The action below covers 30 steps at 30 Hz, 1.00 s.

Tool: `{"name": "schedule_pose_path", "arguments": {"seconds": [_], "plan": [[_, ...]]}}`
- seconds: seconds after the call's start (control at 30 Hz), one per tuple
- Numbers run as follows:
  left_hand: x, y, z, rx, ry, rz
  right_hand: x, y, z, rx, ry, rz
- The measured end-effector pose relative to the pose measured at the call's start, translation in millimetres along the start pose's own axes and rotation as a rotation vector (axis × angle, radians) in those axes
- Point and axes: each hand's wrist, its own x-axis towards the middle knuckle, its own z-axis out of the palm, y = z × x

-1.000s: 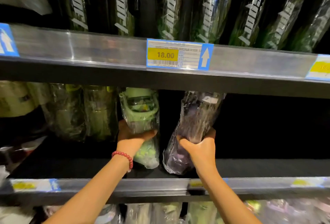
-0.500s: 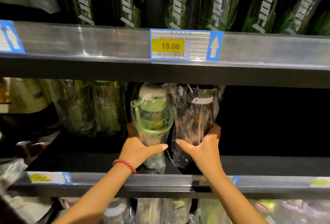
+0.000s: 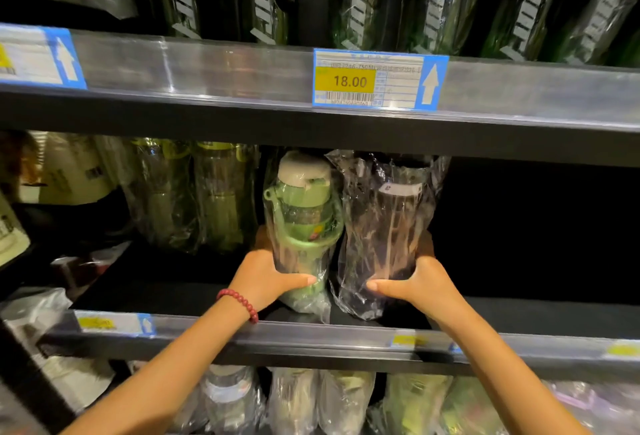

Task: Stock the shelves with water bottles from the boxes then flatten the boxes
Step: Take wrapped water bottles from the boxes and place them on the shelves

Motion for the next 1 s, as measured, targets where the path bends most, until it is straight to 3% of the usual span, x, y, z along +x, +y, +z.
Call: {"name": "schedule_pose_path", "arguments": {"seconds": [0.17,0.3,0.4,0.57,1.0], "plan": [[6,6,1,0.037,-0.019,-0.107,19,9,21,0.004,0.047,0.065],[19,9,4,-0.185,0.078,-0.016,36,14,32,0.212,0.084,0.099],[30,13,5,-0.258,0.096,0.019,54,12,33,0.26,0.103,-0.03],[49,8,12,-0.292,0.162,0.019,75,10,37,0.191,0.159,-0.055],[68,10,27,-0.288,0.376,0.05,90,7,59,0.308,0.264,-0.061]]}}
